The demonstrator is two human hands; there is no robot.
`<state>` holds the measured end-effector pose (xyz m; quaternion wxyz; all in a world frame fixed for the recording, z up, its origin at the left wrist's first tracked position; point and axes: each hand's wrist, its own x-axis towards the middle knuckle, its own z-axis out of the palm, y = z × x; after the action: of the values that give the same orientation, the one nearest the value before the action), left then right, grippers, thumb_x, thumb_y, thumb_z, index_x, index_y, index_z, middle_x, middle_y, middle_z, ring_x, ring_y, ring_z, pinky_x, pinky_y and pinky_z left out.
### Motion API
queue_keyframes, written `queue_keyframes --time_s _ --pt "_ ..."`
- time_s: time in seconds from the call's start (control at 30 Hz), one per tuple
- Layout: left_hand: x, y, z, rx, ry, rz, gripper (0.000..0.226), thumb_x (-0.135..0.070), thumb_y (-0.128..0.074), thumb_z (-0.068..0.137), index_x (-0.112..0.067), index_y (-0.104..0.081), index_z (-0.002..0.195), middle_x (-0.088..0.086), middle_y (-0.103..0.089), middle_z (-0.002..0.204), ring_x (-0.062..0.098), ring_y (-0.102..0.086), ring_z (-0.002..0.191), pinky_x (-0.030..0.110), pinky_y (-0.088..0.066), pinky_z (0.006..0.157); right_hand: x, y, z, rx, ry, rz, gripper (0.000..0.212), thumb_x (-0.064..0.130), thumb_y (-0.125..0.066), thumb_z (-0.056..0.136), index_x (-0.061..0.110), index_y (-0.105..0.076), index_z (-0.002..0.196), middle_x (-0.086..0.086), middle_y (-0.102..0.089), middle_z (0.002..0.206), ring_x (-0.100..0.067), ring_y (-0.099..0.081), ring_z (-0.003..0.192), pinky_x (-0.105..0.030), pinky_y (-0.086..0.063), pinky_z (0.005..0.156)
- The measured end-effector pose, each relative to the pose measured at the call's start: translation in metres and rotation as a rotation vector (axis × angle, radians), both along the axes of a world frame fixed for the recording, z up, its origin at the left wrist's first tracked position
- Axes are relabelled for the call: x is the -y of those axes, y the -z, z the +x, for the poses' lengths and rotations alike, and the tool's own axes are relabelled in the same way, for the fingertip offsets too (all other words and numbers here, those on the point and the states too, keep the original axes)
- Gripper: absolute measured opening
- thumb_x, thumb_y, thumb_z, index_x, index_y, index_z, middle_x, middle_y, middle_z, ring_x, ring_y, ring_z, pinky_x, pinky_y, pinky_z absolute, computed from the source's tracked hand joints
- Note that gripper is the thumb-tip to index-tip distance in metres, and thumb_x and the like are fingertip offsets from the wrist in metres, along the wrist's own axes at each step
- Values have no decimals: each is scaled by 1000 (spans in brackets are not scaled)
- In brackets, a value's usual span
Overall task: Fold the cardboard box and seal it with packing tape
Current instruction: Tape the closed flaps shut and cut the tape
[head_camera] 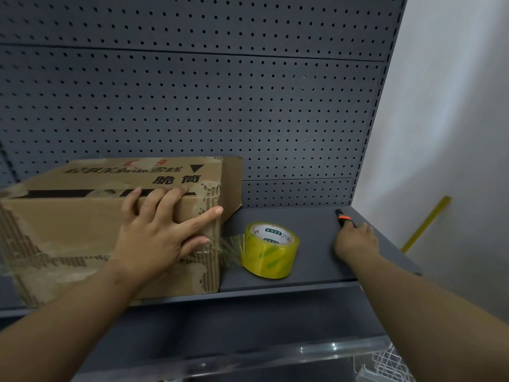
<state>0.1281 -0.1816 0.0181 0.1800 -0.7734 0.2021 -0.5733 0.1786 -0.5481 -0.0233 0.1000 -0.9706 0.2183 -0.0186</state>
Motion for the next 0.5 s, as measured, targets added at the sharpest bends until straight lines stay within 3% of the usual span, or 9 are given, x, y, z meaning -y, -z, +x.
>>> queue_keyframes --time_s 0.13,0.23,0.3,0.37,0.5 --pt "1 -1 -1 3 2 4 58 -65 -39 87 -48 -25 141 13 -43 125 32 -42 109 53 -28 98 7 3 2 -103 20 23 49 23 -24 97 18 -23 145 -26 -21 149 -42 -24 136 -48 -23 113" --pt "1 -1 -1 12 -5 7 59 -65 -39 87 -48 -25 141 13 -43 125 32 -42 109 52 -29 98 11 6 4 -77 -23 -41 47 18 -26 97 14 -23 144 -26 -37 135 -41 -39 122 -46 -37 99" --pt "1 -1 0 14 -9 8 60 -65 -40 86 -48 -25 141 12 -43 125 31 -42 109 52 -29 98 7 6 6 -14 -19 -24 43 16 -28 97 6 -28 139 -28 -40 130 -42 -41 118 -46 -38 96" --pt "1 -1 1 12 -13 10 60 -65 -41 86 -48 -25 141 12 -43 125 31 -42 109 52 -29 98 -6 -1 7 136 5 153 35 16 -31 97 -2 -35 127 -30 -43 126 -44 -45 112 -45 -39 90" --pt "2 -1 -1 6 -20 7 58 -65 -40 87 -47 -28 140 12 -43 125 31 -43 109 53 -30 98 -56 -37 -13 486 -123 618 30 17 -35 96 1 -42 120 -18 -54 95 -30 -50 73 -34 -36 54"
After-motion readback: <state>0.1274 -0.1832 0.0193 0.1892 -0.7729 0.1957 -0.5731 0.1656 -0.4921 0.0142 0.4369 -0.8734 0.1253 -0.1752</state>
